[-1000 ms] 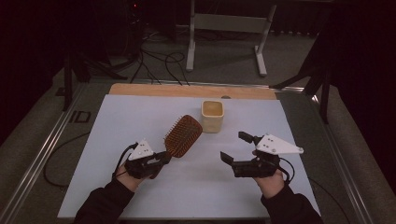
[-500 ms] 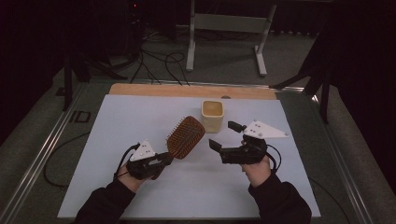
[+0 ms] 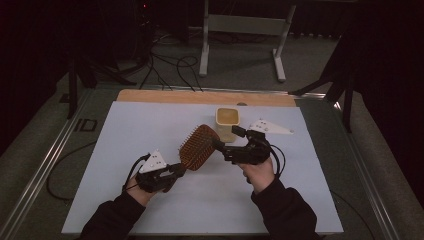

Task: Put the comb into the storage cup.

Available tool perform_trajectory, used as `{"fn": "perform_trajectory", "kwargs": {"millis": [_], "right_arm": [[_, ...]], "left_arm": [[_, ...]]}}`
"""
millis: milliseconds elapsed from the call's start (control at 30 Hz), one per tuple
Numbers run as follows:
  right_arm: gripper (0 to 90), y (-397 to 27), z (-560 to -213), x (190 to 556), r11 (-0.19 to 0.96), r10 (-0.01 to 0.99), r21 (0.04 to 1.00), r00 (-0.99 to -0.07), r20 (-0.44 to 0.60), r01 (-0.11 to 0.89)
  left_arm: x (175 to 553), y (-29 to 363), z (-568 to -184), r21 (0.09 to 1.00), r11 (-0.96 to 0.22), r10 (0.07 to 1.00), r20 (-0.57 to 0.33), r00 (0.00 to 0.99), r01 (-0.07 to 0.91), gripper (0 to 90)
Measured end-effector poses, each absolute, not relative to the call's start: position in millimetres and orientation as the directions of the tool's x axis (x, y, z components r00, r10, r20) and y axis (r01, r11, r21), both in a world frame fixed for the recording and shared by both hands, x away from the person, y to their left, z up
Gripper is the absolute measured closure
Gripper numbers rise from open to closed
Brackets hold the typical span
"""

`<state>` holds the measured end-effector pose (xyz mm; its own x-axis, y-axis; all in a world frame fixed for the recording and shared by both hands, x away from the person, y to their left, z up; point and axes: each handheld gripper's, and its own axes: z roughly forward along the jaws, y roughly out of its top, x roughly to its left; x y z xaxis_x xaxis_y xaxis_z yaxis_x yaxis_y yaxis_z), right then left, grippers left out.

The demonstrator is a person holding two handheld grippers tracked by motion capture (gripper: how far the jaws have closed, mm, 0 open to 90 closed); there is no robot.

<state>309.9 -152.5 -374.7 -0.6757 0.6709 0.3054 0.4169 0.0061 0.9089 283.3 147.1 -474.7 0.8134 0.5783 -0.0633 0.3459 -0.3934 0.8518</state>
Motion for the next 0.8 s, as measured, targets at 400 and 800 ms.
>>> {"fn": "perform_trajectory", "kwargs": {"millis": [400,800], "right_arm": [[8.8,-134,-399,327,-0.087,0.597,0.807,-0.618,0.512,0.584],[24.0,-117,-412,327,-0.082,0.559,0.746,-0.589,0.584,0.661]], "left_arm": [[282,146,-475,0.859,-0.384,0.575,-0.064,0.816,0.338,74.0],[281,145,-474,0.866,-0.381,0.567,-0.058,0.822,0.324,73.9]]}}
